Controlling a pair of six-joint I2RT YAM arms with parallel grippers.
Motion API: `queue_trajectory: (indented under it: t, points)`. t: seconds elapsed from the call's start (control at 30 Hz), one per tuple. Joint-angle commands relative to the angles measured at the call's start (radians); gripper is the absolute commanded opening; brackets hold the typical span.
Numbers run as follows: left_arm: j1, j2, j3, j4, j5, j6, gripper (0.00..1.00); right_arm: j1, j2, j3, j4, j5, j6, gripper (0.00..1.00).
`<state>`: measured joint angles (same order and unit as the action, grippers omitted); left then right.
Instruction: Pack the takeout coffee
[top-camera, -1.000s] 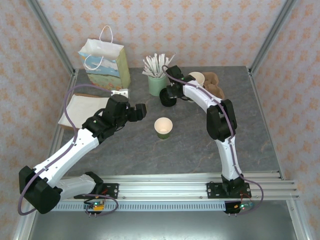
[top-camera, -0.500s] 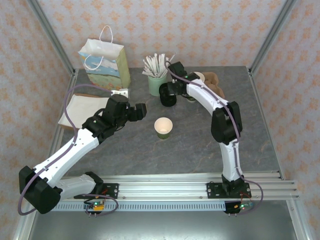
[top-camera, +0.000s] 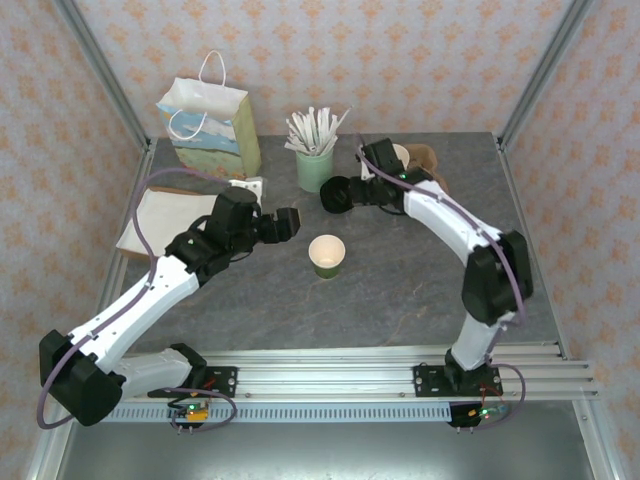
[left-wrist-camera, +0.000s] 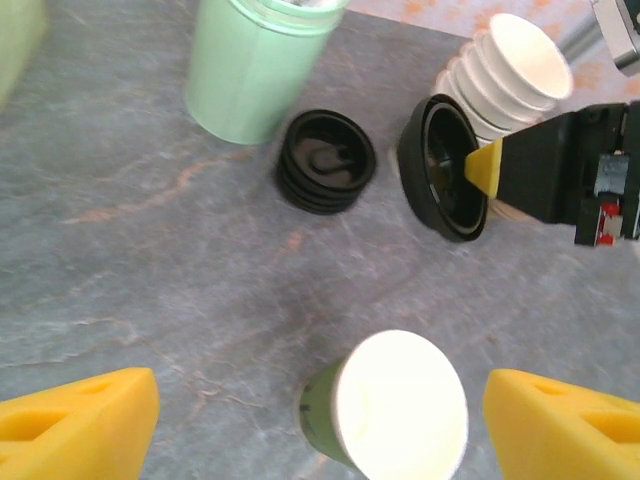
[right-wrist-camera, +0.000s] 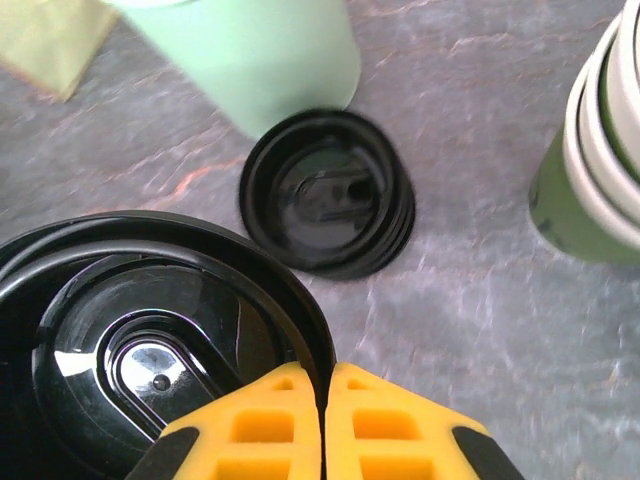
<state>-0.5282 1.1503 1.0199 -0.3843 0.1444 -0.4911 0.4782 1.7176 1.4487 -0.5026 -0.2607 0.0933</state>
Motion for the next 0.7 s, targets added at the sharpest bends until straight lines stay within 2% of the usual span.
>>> queue_trajectory:
  t: [0.0, 0.23, 0.43, 0.67]
  points:
    - [0.008, 0.039, 0.081, 0.025, 0.174, -0.086, 0.85, 0.052, -0.144, -0.095, 0.162, -0.047, -0.004, 0.08]
    - [0.010, 0.121, 0.145, 0.069, 0.253, -0.191, 0.84, 0.116, -0.283, -0.267, 0.316, 0.010, 0.036, 0.08]
    - [0.010, 0.192, 0.193, 0.071, 0.275, -0.213, 0.70, 0.133, -0.350, -0.355, 0.411, 0.011, 0.063, 0.08]
    - [0.005, 0.226, 0.212, 0.064, 0.262, -0.203, 0.55, 0.153, -0.363, -0.362, 0.394, 0.045, 0.071, 0.08]
